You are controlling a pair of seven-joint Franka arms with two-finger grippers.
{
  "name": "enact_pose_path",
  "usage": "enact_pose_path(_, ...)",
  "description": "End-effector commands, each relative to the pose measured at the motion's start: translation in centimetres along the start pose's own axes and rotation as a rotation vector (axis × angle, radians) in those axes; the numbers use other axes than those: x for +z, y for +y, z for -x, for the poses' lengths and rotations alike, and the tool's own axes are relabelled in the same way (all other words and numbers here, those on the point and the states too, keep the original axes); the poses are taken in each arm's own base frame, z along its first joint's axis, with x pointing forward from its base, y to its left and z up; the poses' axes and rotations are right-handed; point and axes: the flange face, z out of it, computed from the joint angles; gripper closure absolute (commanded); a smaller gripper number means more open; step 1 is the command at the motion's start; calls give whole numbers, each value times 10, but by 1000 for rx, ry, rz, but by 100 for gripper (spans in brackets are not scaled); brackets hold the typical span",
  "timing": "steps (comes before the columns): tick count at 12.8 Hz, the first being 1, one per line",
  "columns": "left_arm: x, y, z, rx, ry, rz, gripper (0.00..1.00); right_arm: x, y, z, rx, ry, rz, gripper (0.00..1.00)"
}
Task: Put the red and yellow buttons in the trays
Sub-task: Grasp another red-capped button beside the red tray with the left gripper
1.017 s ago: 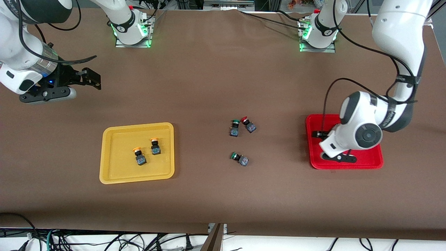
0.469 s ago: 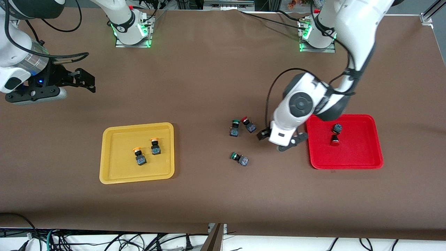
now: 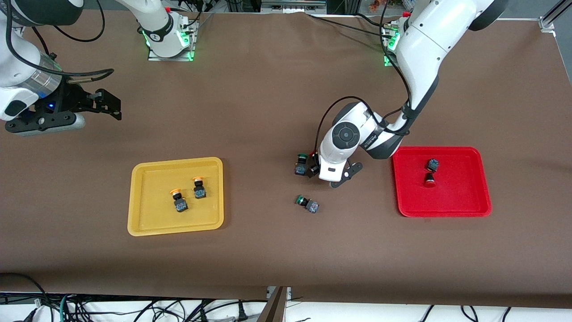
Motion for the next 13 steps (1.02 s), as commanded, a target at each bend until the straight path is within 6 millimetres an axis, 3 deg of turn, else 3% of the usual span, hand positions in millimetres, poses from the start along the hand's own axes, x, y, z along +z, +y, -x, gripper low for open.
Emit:
enact_pose_path(1,6,-2,9,13,20,-30,2,-2,1,-4,-8,3,15,0)
enact_pose_path(2,12,-2,10,19,23,-37,48,-1,1,-5,-10,3,17,0)
enact_pose_path(3,13,-2,11,24,30,-40,69,-1,0,-5,-11,4,15,0)
enact_pose_path(6,13,-3,10,26,29,-42,81,-2,0,-6,-8,9,15,0)
enact_pose_path(8,-5,-7,-1,14,37,-76,86,-2,0,-6,-6,9,15,0)
enact_pose_path(10,-46,-22,-24,41,42,-174,86,-1,0,-6,-6,7,16,0)
enact_pose_path(13,-102,-74,-76,239,-32,-345,86,-1,0,-6,-5,7,16,0)
